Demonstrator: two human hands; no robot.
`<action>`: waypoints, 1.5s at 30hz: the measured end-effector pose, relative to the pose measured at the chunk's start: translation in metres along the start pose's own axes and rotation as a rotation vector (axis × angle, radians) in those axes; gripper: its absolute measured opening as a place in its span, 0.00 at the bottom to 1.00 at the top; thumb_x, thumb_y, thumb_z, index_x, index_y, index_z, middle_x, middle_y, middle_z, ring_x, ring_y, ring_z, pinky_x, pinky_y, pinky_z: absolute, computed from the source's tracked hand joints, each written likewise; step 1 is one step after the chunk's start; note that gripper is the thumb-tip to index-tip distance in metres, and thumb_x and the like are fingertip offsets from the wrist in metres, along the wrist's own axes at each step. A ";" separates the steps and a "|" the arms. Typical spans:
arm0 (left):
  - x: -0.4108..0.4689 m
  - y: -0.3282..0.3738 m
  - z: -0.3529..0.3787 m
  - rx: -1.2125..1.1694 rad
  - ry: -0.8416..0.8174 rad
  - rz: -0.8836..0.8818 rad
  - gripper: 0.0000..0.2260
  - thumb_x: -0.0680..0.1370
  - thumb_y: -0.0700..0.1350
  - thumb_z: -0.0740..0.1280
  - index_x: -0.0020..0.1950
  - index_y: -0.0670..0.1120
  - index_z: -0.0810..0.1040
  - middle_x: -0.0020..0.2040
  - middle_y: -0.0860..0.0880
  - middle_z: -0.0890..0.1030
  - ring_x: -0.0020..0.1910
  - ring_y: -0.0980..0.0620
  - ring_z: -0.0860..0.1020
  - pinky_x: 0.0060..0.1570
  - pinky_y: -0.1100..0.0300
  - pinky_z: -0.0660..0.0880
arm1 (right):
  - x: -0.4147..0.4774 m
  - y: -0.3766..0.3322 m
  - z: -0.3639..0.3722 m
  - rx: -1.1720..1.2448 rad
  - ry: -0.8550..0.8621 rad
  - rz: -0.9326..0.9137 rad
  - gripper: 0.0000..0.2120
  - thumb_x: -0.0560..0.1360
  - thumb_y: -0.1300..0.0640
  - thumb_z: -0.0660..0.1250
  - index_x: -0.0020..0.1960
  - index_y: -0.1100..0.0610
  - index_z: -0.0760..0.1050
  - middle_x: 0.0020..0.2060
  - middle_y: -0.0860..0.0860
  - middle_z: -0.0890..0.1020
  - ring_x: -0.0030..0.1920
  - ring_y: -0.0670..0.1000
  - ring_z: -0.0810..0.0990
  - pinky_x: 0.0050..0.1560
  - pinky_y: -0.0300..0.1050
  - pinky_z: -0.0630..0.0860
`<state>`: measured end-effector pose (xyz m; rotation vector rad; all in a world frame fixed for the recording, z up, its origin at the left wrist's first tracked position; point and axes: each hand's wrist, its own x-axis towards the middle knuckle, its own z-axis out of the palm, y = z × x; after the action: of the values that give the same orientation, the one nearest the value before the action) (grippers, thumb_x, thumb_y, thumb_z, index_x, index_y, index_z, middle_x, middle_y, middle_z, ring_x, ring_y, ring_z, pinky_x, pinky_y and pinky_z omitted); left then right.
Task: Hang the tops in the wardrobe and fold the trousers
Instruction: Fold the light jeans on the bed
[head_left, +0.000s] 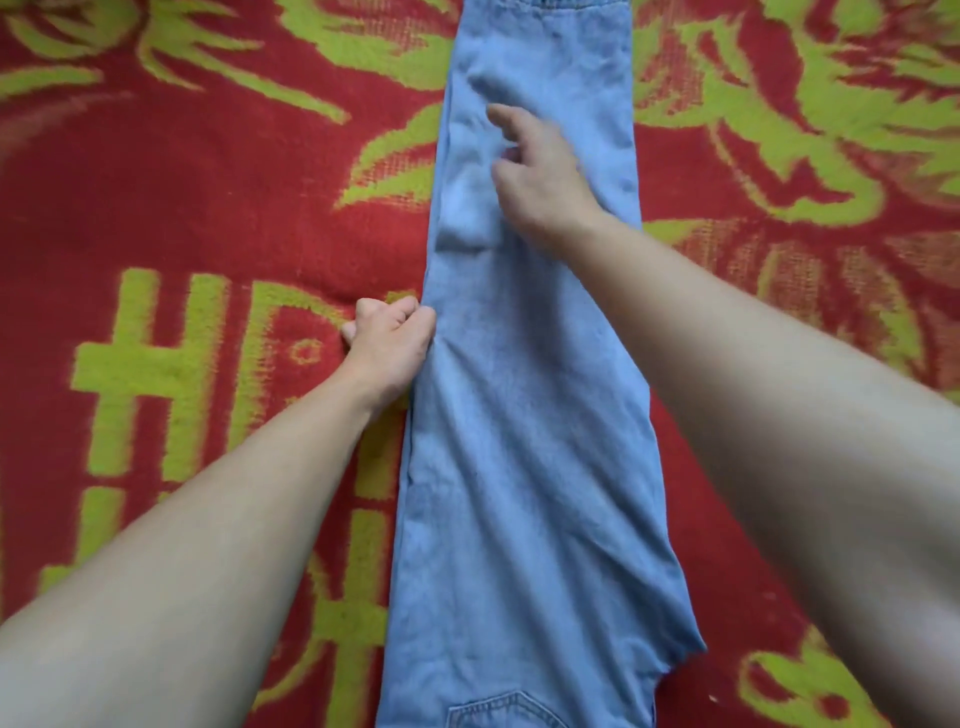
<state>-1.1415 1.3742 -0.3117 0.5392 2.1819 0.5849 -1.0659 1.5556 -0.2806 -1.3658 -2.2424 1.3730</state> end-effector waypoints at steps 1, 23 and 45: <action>0.000 0.001 0.001 0.004 0.004 -0.004 0.14 0.79 0.46 0.56 0.33 0.45 0.66 0.54 0.42 0.67 0.58 0.45 0.64 0.54 0.59 0.60 | -0.017 0.008 -0.001 -0.103 0.109 -0.075 0.25 0.77 0.64 0.57 0.74 0.57 0.68 0.69 0.56 0.71 0.66 0.51 0.72 0.67 0.39 0.65; -0.248 -0.178 0.052 0.159 0.217 0.004 0.17 0.81 0.57 0.57 0.47 0.42 0.73 0.47 0.41 0.76 0.50 0.39 0.74 0.51 0.46 0.69 | -0.432 0.121 0.063 -0.353 0.381 0.457 0.46 0.74 0.35 0.66 0.80 0.60 0.51 0.74 0.61 0.62 0.73 0.61 0.62 0.72 0.57 0.60; -0.434 -0.224 0.008 -0.102 -0.020 -0.092 0.20 0.78 0.59 0.65 0.50 0.41 0.72 0.48 0.46 0.76 0.47 0.46 0.73 0.44 0.56 0.65 | -0.638 0.062 0.075 0.289 0.207 0.696 0.20 0.78 0.39 0.64 0.41 0.55 0.67 0.37 0.50 0.72 0.40 0.51 0.71 0.39 0.46 0.66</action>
<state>-0.9194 0.9577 -0.1882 0.3862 2.1324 0.6343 -0.7109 1.0250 -0.1862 -2.1531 -1.4085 1.5585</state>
